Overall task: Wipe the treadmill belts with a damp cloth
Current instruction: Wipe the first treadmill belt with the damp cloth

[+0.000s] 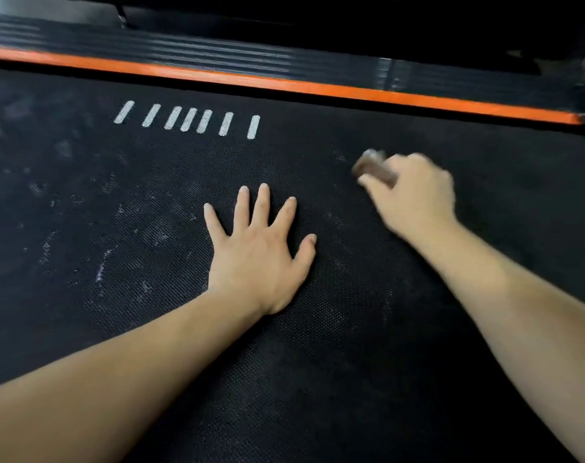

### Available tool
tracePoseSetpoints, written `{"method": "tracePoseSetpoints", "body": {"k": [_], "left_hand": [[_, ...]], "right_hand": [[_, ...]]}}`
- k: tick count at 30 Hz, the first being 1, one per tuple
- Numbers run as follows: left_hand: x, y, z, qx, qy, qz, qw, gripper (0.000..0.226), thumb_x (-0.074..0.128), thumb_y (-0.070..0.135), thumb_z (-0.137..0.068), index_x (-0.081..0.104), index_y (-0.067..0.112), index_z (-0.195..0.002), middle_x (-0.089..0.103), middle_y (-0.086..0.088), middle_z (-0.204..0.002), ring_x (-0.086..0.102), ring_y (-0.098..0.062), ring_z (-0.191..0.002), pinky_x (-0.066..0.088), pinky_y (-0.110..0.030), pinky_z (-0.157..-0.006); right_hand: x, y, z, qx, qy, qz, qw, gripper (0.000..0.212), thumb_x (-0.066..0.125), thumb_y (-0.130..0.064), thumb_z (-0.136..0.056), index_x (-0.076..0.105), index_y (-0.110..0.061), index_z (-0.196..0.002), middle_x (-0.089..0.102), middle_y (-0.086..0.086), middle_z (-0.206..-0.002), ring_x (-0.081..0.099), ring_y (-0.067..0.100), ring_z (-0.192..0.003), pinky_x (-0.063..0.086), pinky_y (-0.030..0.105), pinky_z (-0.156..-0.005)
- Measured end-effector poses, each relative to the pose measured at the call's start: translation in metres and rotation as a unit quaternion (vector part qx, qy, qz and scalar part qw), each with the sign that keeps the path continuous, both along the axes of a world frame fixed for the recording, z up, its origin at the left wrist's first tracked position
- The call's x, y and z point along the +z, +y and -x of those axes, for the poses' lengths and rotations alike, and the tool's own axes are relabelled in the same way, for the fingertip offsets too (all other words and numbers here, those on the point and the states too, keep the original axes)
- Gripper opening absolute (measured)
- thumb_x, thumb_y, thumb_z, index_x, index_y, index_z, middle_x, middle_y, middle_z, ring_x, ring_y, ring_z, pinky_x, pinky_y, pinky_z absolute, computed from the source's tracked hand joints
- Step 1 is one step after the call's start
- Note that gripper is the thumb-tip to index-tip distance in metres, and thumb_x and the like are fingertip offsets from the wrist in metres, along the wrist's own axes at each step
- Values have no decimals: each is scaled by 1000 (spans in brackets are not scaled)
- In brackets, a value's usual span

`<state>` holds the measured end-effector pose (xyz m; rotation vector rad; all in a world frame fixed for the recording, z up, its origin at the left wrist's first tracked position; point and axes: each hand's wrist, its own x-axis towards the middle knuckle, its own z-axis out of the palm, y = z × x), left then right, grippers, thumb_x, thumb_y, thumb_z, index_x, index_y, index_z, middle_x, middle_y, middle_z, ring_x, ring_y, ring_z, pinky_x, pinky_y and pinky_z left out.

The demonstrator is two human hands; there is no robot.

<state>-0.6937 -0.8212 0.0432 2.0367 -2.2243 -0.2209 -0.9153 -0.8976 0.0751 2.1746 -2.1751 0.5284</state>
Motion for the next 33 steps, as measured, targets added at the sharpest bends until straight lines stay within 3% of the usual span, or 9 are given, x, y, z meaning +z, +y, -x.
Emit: {"method": "tracePoseSetpoints", "body": {"k": [3,5,8,14,20,25,27,30,33], "left_hand": [[0,0,0,1,-2,2,1000,74,12,73,-96,17,39,-161,6,-4,-174,-6,-29,-160,-5,-71,-120],[-1,1,0,1,-1,2,1000,74,11,73,-96,17,39,-161,7,-4,-174,-5,-29,-160,-5,-71,-120],[-2,1,-1,0,-1,1,1000,76,9,73,-94,17,39,-162,6,-4,-174,-6,-29,-160,-6,-71,-120],[-4,-1,-1,1,-6,7,1000,75,10,72,-95,19,39,-162,7,-4,-174,-5,-29,-160,-5,-72,-119],[-6,-2,-2,3,-1,5,1000,71,11,70,-98,18,39,-162,6,-3,-174,-5,-28,-160,-6,-71,-120],[-5,-2,-2,1,-1,7,1000,70,12,69,-99,18,39,-162,6,-4,-174,-5,-29,-160,-6,-72,-119],[-5,-1,-2,1,0,4,1000,68,13,67,-100,18,39,-162,6,-4,-174,-6,-29,-160,-6,-71,-120],[-5,-1,-2,2,-1,2,1000,67,14,66,-101,19,39,-162,6,-4,-174,-5,-29,-160,-6,-71,-120],[-5,-2,-2,3,2,5,1000,67,15,65,-101,18,38,-162,6,-4,-174,-5,-29,-160,-6,-71,-120]], "right_hand": [[-6,42,-11,115,1,-36,993,33,59,-58,-92,56,-27,-79,51,-4,-80,52,22,-76,41,41,-77],[-5,30,9,83,17,-34,996,34,57,-59,-93,47,-30,-76,48,-8,-77,52,21,-78,39,41,-79],[1,13,24,-39,-17,-14,999,36,56,-59,-93,53,-26,-79,49,-4,-81,59,32,-86,42,43,-82],[-9,80,-9,116,-11,-26,993,35,57,-59,-90,49,-28,-75,49,-6,-78,52,21,-72,41,41,-74],[-5,49,10,-23,-18,-5,1000,36,59,-57,-92,49,-25,-78,45,-7,-79,58,29,-82,39,41,-78],[-10,118,-15,130,-35,-36,990,35,61,-56,-89,46,-29,-73,43,-10,-74,48,18,-67,38,38,-70],[-10,105,3,116,-3,-20,993,36,59,-60,-89,53,-27,-75,44,-10,-75,55,22,-72,42,40,-74],[-5,86,16,-5,-18,-14,1000,37,61,-58,-90,50,-25,-76,43,-8,-76,60,30,-78,45,43,-76],[-9,124,-13,47,-30,25,998,34,62,-55,-88,51,-25,-74,44,-5,-76,57,31,-70,43,41,-67]]}}
